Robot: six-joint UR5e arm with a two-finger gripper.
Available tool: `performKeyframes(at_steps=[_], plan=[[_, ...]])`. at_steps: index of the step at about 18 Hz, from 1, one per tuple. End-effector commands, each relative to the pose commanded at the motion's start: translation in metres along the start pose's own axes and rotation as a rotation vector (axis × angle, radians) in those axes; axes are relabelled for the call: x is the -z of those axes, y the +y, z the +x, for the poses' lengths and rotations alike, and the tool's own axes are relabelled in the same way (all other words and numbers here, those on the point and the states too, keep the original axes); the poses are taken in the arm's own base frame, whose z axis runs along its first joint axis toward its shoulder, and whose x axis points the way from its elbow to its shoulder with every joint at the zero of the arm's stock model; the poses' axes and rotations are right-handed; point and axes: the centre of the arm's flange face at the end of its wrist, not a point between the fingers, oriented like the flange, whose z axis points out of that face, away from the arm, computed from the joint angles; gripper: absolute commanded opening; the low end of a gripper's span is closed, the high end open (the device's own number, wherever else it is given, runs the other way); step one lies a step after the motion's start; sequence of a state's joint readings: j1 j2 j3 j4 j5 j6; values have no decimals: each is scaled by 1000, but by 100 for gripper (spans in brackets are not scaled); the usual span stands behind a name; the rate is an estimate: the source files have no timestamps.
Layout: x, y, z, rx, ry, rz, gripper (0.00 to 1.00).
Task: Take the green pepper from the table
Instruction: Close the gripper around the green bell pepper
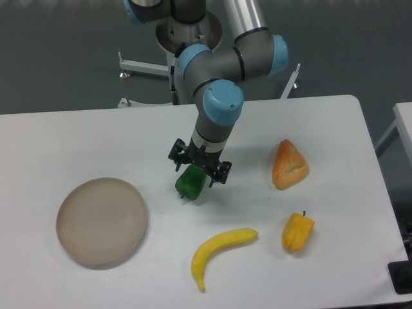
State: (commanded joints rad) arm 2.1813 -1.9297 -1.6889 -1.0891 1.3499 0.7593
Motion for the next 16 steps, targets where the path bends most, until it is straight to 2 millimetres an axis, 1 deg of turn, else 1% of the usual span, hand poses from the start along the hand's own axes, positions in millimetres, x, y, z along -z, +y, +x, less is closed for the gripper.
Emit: performKeyframes(at_steps=[3, 7, 16], plan=[[-5, 2, 0, -6, -6, -14, 100], [-13, -2, 9, -44, -30, -48, 100], [-20, -2, 8, -50, -44, -63, 100]])
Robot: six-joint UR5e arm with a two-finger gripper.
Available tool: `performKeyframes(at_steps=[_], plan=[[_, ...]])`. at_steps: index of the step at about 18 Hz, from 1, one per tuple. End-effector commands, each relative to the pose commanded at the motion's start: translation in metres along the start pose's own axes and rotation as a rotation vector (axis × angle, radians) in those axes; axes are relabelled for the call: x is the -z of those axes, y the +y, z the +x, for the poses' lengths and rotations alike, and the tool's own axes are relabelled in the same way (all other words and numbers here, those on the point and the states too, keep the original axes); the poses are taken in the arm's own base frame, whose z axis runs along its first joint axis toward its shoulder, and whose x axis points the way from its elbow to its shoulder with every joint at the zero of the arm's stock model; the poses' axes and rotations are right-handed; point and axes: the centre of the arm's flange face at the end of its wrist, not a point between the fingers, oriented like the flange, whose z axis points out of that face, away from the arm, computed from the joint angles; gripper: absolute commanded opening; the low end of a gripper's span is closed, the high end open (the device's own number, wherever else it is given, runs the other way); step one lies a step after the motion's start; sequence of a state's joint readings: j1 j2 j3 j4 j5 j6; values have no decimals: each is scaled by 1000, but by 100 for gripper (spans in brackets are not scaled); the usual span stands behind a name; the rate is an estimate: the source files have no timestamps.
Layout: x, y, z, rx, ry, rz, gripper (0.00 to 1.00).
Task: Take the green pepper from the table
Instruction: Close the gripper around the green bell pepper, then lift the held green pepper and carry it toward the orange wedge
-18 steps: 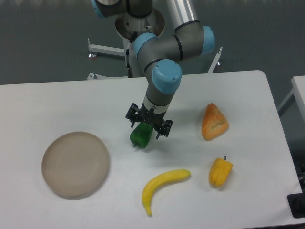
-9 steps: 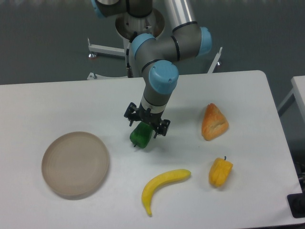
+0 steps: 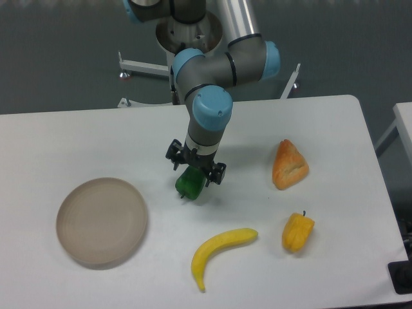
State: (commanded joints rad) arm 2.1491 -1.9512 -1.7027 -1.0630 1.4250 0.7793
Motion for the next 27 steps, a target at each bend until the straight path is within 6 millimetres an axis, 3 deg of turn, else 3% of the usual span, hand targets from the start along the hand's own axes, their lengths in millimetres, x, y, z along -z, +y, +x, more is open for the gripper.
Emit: performKeyframes(at_steps=[2, 3, 5, 7, 8, 13, 17, 22, 27], plan=[[1, 0, 0, -2, -10, -6, 100], [1, 0, -1, -2, -11, -4, 93], [3, 0, -1, -22, -11, -2, 55], [4, 0, -1, -58, -12, -1, 32], [4, 1, -1, -59, -11, -2, 28], [17, -1, -8, -56, -28, 12, 25], [59, -9, -36, -72, -70, 45, 25], [105, 23, -100, -124, -128, 47, 25], [136, 56, -180, -204, -204, 49, 25]])
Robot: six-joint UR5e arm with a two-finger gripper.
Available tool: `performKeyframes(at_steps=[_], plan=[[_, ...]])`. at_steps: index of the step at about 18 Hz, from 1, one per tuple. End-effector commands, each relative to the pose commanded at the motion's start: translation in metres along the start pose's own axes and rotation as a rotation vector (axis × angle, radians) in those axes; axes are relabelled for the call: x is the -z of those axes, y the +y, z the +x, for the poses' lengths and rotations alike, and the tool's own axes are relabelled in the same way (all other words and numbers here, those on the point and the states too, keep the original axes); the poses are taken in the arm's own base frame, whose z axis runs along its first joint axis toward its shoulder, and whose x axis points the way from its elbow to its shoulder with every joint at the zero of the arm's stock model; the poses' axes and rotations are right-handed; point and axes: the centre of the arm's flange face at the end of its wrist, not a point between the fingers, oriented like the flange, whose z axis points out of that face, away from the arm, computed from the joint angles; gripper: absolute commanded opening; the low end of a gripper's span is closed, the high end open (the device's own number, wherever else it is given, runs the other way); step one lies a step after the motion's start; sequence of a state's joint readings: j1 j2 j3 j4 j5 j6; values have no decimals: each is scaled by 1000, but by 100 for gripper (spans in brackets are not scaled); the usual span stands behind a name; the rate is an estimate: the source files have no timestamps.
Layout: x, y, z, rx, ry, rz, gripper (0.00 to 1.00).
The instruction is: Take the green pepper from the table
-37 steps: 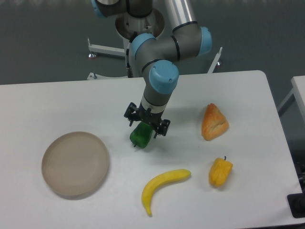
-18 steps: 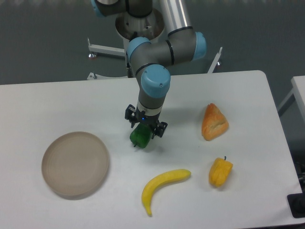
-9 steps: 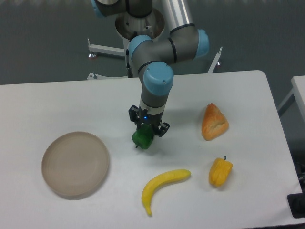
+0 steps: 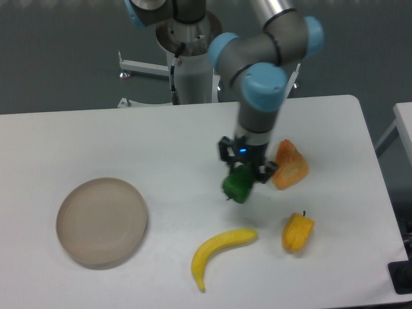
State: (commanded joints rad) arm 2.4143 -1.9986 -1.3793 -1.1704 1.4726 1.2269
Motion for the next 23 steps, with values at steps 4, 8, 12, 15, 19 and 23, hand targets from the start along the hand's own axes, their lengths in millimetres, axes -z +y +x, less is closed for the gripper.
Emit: performKeyframes(at_steps=[4, 8, 12, 15, 19, 23], plan=[[-2, 12, -45, -88, -46, -44, 25], [0, 14, -53, -117, -47, -83, 25], [-2, 12, -55, -118, -49, -83, 25], [-2, 12, -55, -117, -47, -83, 25], [-6, 11, -55, -118, -44, -84, 25], [-7, 10, -56, -120, -45, -83, 25]])
